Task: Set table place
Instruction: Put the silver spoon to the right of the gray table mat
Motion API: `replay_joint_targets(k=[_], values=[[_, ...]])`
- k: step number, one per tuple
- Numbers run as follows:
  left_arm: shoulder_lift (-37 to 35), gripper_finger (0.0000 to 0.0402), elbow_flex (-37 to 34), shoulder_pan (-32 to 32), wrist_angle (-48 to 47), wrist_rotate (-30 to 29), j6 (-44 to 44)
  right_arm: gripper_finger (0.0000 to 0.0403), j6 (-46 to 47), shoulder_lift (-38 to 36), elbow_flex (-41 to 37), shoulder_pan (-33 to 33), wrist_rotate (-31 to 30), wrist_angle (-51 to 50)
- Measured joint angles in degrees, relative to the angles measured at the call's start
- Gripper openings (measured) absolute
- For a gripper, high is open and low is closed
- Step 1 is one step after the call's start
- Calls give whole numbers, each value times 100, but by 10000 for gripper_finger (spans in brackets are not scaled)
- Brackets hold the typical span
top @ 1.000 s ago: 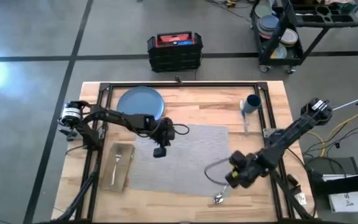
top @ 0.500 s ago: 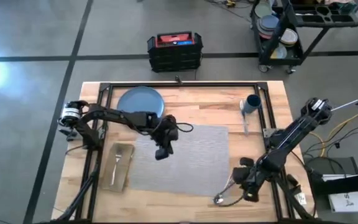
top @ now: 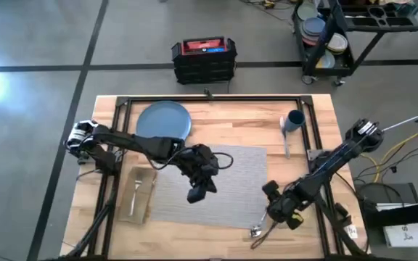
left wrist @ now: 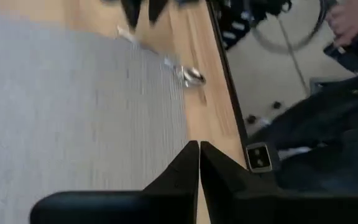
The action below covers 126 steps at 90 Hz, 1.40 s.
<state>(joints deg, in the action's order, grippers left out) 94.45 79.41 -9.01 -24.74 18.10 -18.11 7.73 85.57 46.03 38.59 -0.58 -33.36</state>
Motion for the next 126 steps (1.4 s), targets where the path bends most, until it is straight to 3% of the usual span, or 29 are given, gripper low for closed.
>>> replay_joint_targets(k=[23,38,82,98,126], values=[[0,0,-92,-78,-23,-364,-237,155,-397,485,396,-176,134,135],[0,0,-216,-110,-25,-364,-394,132,-528,703,445,-160,622,224],[0,0,-400,-112,-8,-388,-518,78,-533,1146,460,-161,636,822],[0,0,-414,-112,46,-401,-518,8,-130,1136,455,-168,613,837],[2,0,-414,-107,224,-410,-468,0,892,565,421,-159,516,658]])
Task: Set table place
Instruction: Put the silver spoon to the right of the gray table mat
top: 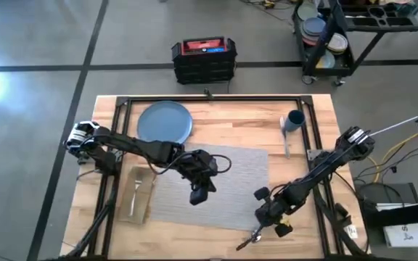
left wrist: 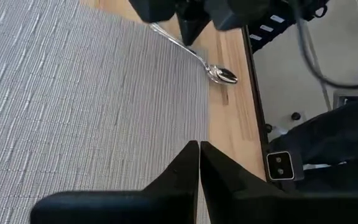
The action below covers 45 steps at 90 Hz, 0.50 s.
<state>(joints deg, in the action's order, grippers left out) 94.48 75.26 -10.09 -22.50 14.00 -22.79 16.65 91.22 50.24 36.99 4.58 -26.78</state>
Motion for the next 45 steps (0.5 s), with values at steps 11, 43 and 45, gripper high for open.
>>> replay_joint_targets(k=[11,43,45], values=[[0,0,-2,7,11,-2,20,0,521,-363,2,19,-69,12],[0,0,-2,7,22,-4,118,39,-549,-363,0,227,-145,528],[1,0,-2,7,21,-6,118,46,-611,-320,0,227,-159,566]])
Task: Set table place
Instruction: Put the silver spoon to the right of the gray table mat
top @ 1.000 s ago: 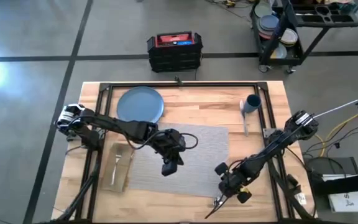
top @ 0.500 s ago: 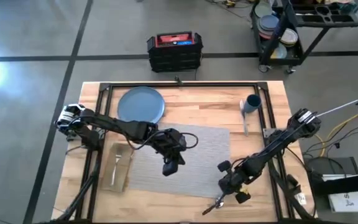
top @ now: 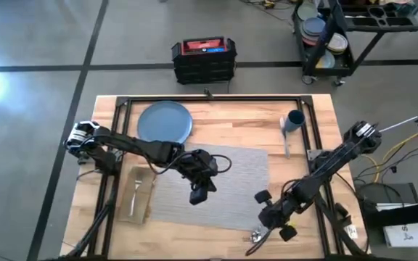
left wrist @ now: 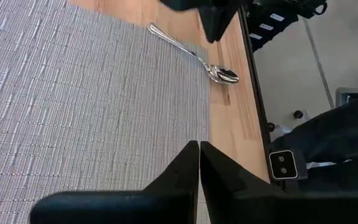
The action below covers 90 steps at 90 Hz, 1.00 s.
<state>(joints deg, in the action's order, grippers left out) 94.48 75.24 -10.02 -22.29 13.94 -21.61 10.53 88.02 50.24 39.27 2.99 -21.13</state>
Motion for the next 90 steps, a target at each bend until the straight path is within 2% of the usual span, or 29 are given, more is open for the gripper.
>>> replay_joint_targets(k=[18,29,66,90], values=[[2,0,0,0,0,-4,-10,122,-213,324,0,-2,-5,42],[2,0,0,0,-1,-5,-11,140,-204,418,0,0,-5,43],[4,0,0,0,-4,-23,7,82,-297,722,0,22,-5,69],[4,0,-2,-2,-6,-169,9,79,-331,1003,16,22,-1,115]])
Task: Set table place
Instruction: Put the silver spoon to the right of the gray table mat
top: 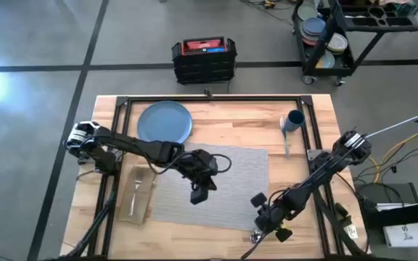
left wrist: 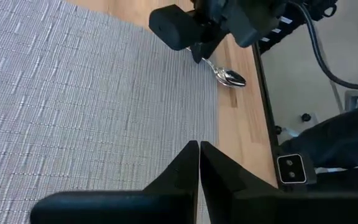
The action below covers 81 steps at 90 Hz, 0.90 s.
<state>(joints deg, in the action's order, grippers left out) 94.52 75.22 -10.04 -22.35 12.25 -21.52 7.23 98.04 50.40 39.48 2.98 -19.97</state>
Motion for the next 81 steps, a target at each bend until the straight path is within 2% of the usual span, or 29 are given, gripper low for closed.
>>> replay_joint_targets(k=[8,22,38,62,72,81], values=[[0,0,-7,0,-2,-87,2,71,124,13,2,1,-60,-30],[0,0,-7,0,-2,-144,6,9,882,-27,2,-42,-230,-233],[0,0,-7,0,4,-272,111,1,1549,-62,-5,-29,-281,-277],[0,0,-7,0,13,-312,183,0,2028,-492,-40,-24,-459,-443],[0,0,-7,0,20,-339,197,0,2028,-668,-40,27,-473,-336],[0,0,-7,0,31,-339,225,0,1562,-698,-35,186,-286,30]])
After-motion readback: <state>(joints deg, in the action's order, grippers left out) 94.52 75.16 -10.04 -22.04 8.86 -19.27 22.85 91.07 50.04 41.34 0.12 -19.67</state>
